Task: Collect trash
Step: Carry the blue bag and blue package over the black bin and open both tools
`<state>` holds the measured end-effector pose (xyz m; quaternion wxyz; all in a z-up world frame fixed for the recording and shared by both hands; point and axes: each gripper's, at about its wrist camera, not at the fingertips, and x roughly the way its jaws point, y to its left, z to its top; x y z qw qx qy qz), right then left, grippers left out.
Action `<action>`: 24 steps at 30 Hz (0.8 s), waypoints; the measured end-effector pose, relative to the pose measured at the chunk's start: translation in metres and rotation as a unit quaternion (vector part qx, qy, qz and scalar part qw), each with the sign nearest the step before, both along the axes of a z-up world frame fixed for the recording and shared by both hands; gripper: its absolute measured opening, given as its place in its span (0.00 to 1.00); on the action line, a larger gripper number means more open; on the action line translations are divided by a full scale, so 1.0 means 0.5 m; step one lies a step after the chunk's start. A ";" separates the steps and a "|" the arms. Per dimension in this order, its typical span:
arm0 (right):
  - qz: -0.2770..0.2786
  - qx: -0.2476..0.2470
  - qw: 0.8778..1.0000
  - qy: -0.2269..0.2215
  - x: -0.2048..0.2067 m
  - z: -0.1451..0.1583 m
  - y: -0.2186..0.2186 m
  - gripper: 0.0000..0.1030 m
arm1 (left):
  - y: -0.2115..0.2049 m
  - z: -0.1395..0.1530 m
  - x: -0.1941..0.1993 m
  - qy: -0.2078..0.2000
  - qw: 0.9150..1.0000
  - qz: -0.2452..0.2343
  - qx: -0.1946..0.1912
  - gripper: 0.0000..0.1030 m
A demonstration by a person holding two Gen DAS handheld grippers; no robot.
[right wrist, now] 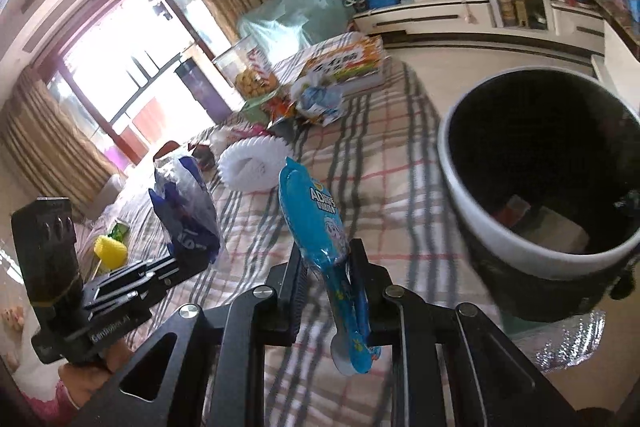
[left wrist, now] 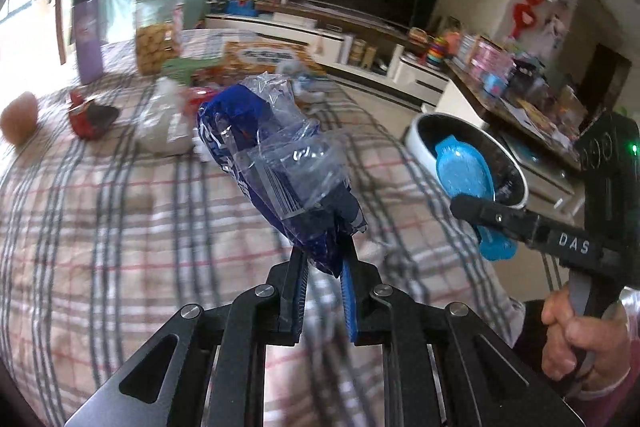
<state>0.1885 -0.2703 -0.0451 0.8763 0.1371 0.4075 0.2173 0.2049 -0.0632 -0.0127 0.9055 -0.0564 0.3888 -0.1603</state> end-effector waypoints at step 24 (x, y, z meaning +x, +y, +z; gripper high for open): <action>-0.110 0.000 0.994 -0.008 0.035 0.029 -0.218 0.20 | -0.204 0.007 0.142 -0.003 0.993 -0.116 0.023 0.13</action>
